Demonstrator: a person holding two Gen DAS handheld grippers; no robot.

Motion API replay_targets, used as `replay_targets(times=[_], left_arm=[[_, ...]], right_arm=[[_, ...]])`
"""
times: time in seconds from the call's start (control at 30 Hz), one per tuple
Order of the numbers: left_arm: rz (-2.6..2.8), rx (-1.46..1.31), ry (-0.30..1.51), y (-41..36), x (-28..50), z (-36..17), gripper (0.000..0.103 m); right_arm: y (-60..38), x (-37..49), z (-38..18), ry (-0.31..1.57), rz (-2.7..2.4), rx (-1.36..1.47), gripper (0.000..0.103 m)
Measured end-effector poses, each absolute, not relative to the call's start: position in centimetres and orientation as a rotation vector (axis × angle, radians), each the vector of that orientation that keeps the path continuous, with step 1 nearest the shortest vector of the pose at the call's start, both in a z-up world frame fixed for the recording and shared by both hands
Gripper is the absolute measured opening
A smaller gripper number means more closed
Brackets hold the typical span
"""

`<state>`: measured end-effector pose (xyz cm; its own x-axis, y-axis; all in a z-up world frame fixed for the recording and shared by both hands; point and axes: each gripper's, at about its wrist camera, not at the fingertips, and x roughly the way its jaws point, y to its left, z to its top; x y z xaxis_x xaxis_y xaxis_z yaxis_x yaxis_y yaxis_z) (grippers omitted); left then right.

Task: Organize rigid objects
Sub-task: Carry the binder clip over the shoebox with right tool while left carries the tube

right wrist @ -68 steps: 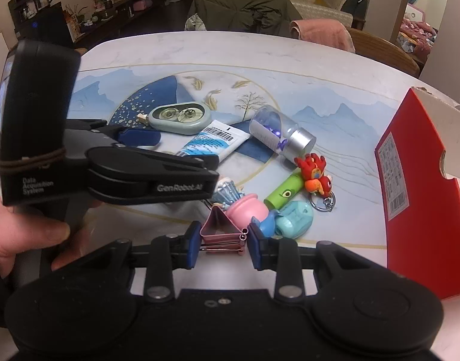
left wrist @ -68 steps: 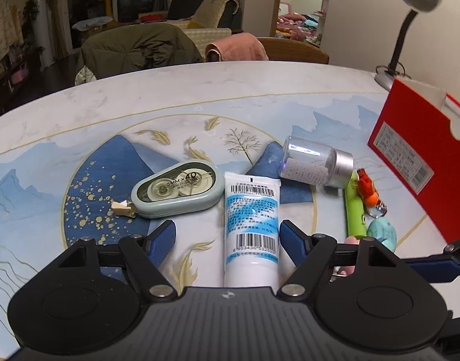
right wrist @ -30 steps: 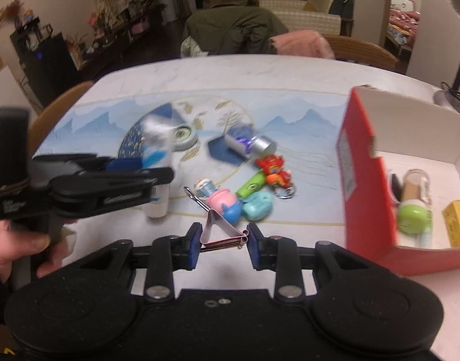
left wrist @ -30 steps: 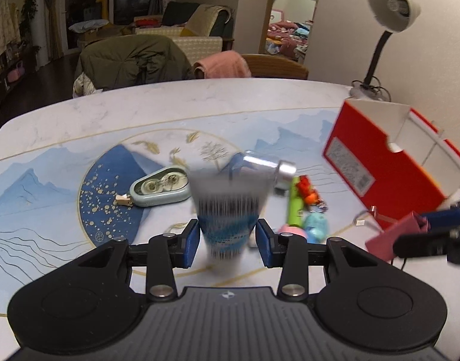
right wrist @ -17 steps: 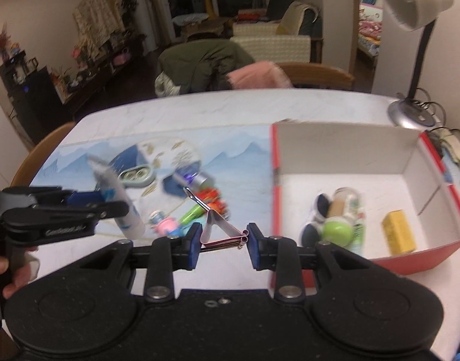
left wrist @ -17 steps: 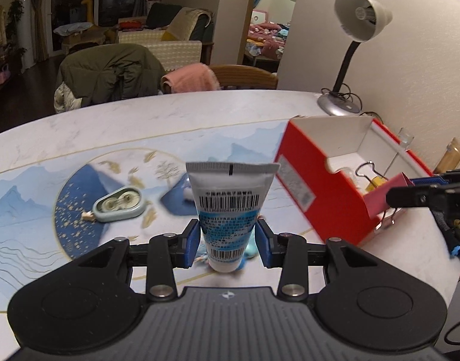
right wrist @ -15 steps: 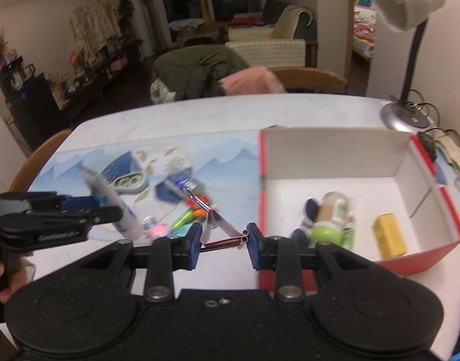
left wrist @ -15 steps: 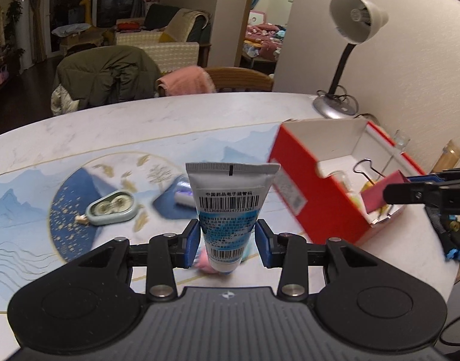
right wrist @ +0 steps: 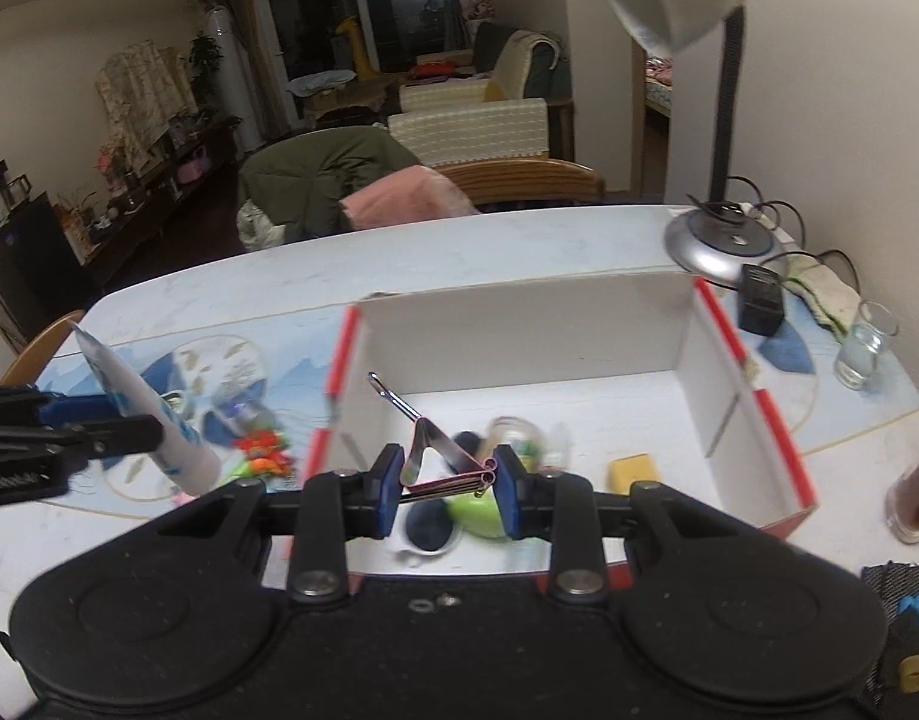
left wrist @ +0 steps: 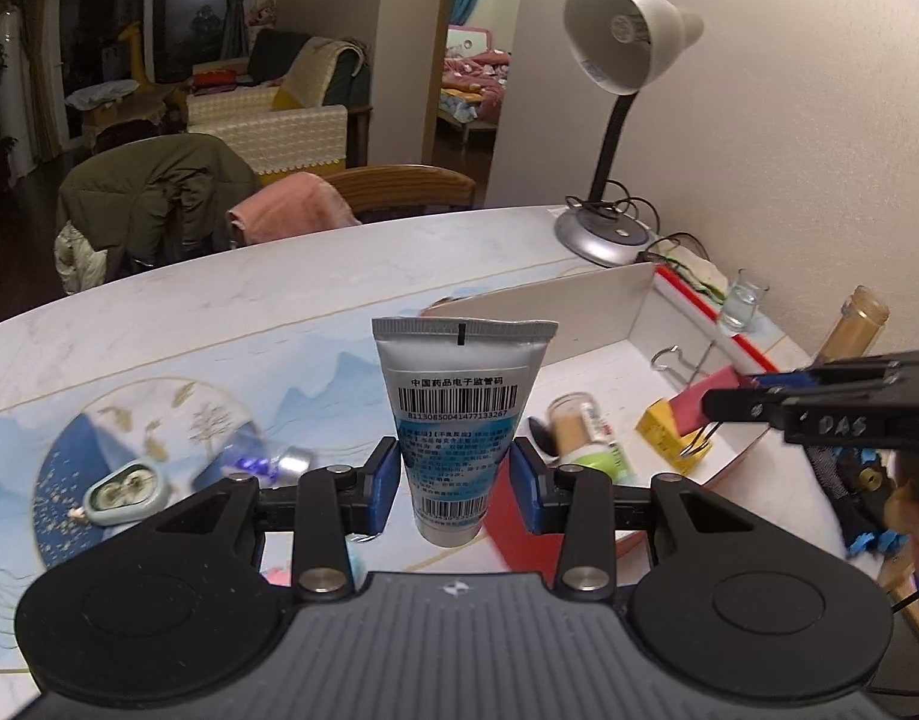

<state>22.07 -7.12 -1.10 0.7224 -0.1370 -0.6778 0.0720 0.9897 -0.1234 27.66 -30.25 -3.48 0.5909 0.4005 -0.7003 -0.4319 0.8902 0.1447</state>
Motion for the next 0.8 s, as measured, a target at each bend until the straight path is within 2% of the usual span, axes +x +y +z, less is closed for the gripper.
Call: replay_targets(times=[0.43, 0.8], left_arm=[[-0.161, -0.028, 0.771, -14.3, 28.4, 0.8, 0.039], [-0.134, 0.11, 0.948, -18.0, 35.5, -4.9, 0.039]], right_arm=[[-34.0, 30.7, -5.3, 0.842, 0.514, -0.071, 0.03], [-34.1, 32.5, -8.3, 0.89, 0.548, -0.112, 0.03]])
